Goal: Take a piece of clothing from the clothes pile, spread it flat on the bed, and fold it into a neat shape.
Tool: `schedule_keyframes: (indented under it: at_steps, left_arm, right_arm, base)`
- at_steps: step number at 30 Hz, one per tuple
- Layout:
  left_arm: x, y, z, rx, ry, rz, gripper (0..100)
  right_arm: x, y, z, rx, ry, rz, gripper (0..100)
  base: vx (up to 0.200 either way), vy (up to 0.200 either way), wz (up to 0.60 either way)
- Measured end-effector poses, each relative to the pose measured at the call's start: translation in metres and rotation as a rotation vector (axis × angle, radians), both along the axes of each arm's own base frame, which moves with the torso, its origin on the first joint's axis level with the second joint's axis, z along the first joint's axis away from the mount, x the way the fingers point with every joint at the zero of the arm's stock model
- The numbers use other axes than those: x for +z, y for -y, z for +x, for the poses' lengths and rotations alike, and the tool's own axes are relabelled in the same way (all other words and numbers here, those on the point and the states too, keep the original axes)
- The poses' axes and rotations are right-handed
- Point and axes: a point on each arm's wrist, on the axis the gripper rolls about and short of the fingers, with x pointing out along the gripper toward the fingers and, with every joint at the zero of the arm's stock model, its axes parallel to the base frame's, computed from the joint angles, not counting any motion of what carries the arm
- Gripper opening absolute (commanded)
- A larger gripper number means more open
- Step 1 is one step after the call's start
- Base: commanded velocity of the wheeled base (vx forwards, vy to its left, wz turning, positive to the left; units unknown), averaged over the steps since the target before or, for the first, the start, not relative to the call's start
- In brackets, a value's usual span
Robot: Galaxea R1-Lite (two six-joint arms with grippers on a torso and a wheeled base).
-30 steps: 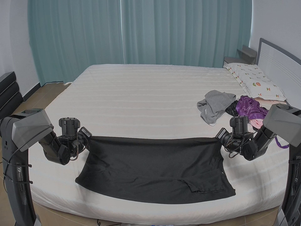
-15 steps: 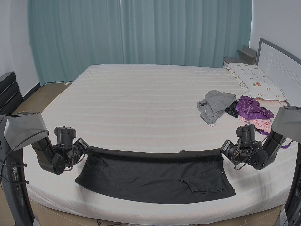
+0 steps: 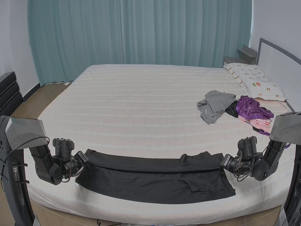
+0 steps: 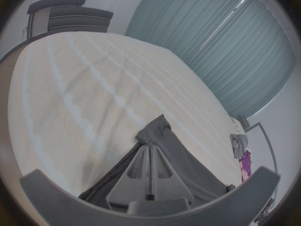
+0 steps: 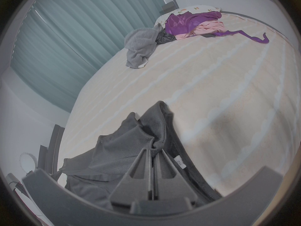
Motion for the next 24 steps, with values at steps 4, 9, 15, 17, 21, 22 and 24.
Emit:
schedule_keyframes:
  at_steps: [4,9,15,17,21,22,24]
  left_arm:
    - [-0.004,0.0,-0.009,-0.016,-0.035,-0.01,0]
    - [-0.006,-0.002,-0.014,-0.013,-0.054,-0.011,0]
    - [-0.008,-0.002,-0.019,-0.013,-0.075,-0.01,100]
    - [-0.008,-0.002,-0.019,-0.013,-0.076,-0.01,100]
    - [-0.005,-0.002,-0.02,-0.013,-0.069,-0.01,100]
    - [-0.004,-0.003,-0.019,-0.013,-0.064,-0.01,100]
    - [0.002,-0.003,-0.017,-0.011,-0.043,-0.012,100]
  right_arm:
    - [-0.004,0.001,-0.006,0.027,-0.023,-0.018,0]
    - [-0.01,0.001,-0.01,0.046,-0.047,-0.037,0]
    - [-0.018,0.001,-0.012,0.057,-0.077,-0.051,100]
    - [-0.018,0.001,-0.012,0.057,-0.078,-0.051,100]
    - [-0.009,0.002,-0.012,0.055,-0.052,-0.04,100]
    - [-0.006,0.002,-0.011,0.053,-0.042,-0.037,100]
    - [0.001,0.004,-0.008,0.047,-0.017,-0.03,100]
  base:
    - [0.0,0.0,0.0]
    - [0.0,0.0,0.0]
    - [0.0,0.0,0.0]
    - [0.0,0.0,0.0]
    - [0.0,0.0,0.0]
    - [0.0,0.0,0.0]
    - [0.0,0.0,0.0]
